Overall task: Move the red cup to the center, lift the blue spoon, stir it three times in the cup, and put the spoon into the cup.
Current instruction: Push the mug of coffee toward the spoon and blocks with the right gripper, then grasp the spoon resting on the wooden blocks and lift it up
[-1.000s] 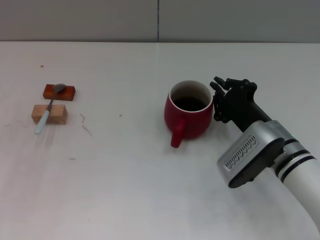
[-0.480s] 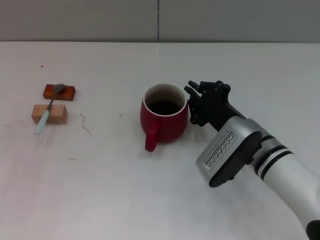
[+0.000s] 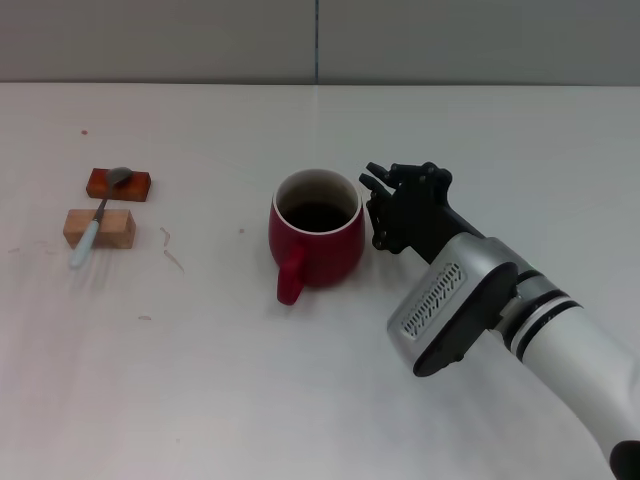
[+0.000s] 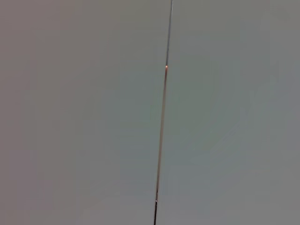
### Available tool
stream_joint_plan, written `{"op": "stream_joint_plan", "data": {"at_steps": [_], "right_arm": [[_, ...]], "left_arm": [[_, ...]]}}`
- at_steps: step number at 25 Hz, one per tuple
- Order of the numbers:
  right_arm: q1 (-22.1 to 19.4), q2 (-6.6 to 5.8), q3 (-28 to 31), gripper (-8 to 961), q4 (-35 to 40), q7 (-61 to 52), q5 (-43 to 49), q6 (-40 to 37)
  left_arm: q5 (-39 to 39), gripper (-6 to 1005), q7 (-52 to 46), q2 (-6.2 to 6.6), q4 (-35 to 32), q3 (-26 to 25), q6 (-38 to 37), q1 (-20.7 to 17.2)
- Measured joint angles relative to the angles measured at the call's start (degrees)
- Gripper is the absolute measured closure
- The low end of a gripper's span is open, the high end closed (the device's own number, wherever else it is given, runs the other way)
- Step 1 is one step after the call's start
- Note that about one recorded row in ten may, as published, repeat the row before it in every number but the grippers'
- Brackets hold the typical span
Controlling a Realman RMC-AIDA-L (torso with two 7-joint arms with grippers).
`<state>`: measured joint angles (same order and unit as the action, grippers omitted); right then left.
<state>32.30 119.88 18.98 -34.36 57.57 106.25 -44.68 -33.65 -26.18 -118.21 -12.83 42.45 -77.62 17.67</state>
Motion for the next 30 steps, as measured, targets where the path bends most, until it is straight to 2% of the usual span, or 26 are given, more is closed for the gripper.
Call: {"op": "stream_joint_plan", "data": {"at_steps": [4, 8, 11, 12, 13, 15, 17, 19, 21, 22, 23, 26, 30], "right_arm": [[-2.3, -0.11, 0.6, 849, 1.4, 0.0, -0.2, -4.2], [-7.5, -0.46, 3.7, 848, 2.6, -1.8, -0.6, -12.8], [-11.5, -0.77, 7.3, 848, 3.7, -10.7, -0.6, -22.2], [-13.3, -0.96, 8.8, 847, 5.2, -18.0, -0.5, -26.9], [-13.3, -0.96, 8.8, 847, 5.2, -18.0, -0.5, -26.9], [-14.8, -1.15, 10.1, 847, 7.4, -26.3, -0.5, -31.4], [-16.6, -1.28, 11.2, 791, 11.6, -37.9, -0.5, -36.9], [-16.9, -1.29, 11.5, 735, 13.5, -41.0, -0.5, -38.3], [-17.3, -1.23, 11.7, 679, 18.4, -49.4, -0.5, -41.9], [-17.6, -1.16, 11.7, 634, 23.7, -58.6, -0.3, -45.5], [-17.6, -1.16, 11.7, 589, 23.7, -58.6, -0.3, -45.5], [-17.9, -1.02, 12.0, 455, 29.8, -67.6, -0.3, -50.3], [-18.3, -0.88, 14.3, 306, 31.6, -67.3, -0.5, -54.7]], "left_arm": [[0.0, 166, 0.0, -0.02, 0.1, 0.1, 0.0, 0.0], [-0.1, 166, 0.0, -0.08, 0.2, 0.2, 0.1, 0.1], [-0.1, 166, 0.0, -0.08, 0.2, 0.5, 0.3, 0.2], [-0.1, 166, 0.0, -0.08, 0.2, 0.7, 0.4, 0.4], [-0.1, 166, 0.0, -0.09, 0.2, 0.7, 0.4, 0.4], [-0.1, 165, 0.0, -0.09, 0.2, 0.7, 0.5, 0.6], [-0.1, 165, 0.0, 0.01, 0.2, 0.7, 1.4, 1.0], [-0.1, 165, 0.1, 0.02, 0.2, 0.7, 1.7, 1.1], [-0.1, 165, 0.2, 0.06, 0.0, 0.8, 2.1, 1.5], [-0.1, 165, 0.2, 0.07, 0.0, 0.8, 2.3, 1.7], [-0.1, 165, 0.2, 0.07, 0.0, 0.9, 2.3, 1.8], [-0.1, 165, 0.0, 0.08, 0.0, 0.9, 2.3, 1.9], [-0.1, 166, -0.2, -0.17, 0.4, 0.9, -0.2, 1.4]]}}
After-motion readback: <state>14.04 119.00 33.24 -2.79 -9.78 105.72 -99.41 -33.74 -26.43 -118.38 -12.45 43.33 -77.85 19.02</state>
